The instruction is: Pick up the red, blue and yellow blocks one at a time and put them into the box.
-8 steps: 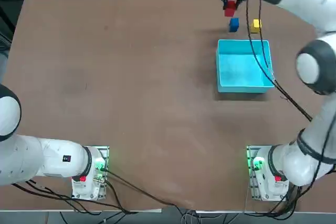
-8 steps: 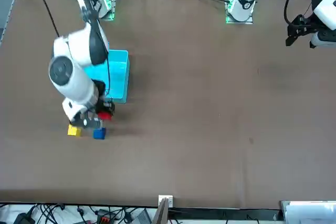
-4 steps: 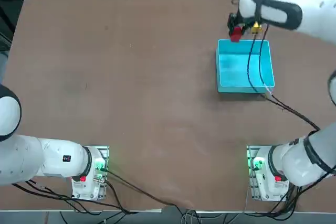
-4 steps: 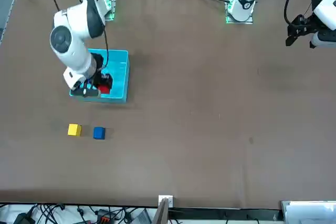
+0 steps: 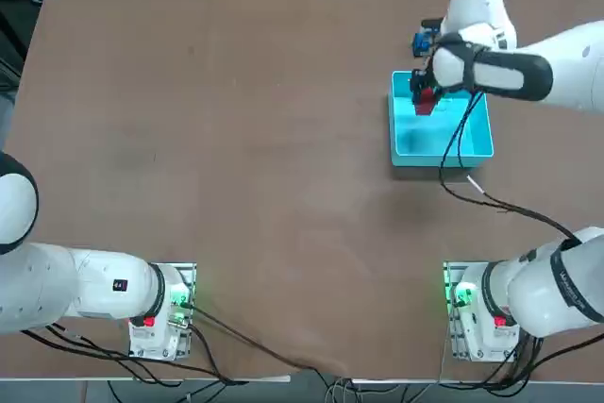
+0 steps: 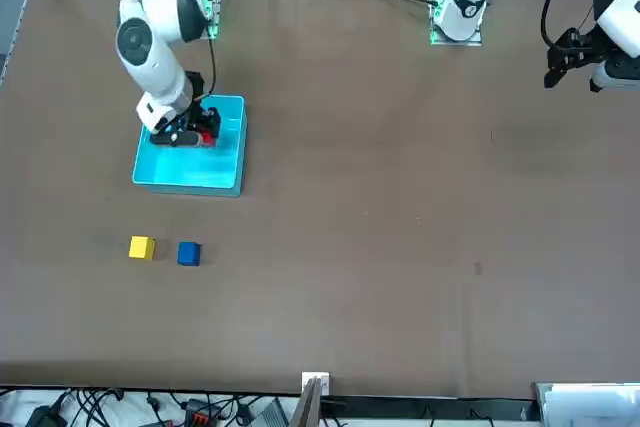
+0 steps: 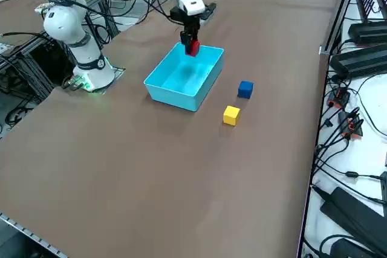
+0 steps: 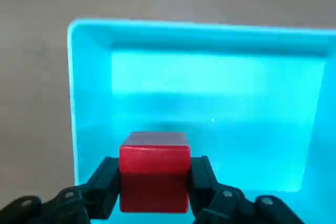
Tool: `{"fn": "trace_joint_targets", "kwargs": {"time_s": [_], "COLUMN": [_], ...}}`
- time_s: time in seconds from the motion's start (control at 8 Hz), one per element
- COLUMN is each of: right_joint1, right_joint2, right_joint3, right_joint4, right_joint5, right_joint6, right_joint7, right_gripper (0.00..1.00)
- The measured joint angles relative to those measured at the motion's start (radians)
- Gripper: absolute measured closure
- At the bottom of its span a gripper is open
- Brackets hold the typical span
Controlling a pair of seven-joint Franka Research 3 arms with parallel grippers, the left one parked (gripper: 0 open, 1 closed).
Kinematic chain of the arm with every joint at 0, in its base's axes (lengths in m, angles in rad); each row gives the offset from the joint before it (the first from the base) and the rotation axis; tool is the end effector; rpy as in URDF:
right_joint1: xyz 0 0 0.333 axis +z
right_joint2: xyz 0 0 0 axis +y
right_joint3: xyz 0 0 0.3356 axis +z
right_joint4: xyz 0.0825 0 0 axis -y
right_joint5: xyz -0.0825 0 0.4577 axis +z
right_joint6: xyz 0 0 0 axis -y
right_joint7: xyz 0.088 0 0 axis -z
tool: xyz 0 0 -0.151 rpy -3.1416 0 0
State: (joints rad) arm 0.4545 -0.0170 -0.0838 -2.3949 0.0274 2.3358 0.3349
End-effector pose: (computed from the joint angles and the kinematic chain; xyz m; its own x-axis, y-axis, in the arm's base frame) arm 0.4977 0.1950 0.2418 0.9988 0.0166 -0.0467 0.0163 -0.9999 -0.0053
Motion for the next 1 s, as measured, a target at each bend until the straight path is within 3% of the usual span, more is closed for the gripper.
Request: {"fn": "trace_joint_targets", "kwargs": {"time_s": [0.38, 0.75, 1.0], "right_joint1": [0.003, 0.005, 0.006], "right_joint2": [0.003, 0.015, 0.009], "right_joint3": [0.001, 0.001, 0.001], "right_joint4": [-0.083, -0.093, -0.088], "right_joint5": [0.0, 0.0, 0.0], "right_joint6": [0.106, 0.115, 0.116], "right_joint7": [0.0, 0.0, 0.0], "right_gripper": [0.3, 0.28, 0.01]}}
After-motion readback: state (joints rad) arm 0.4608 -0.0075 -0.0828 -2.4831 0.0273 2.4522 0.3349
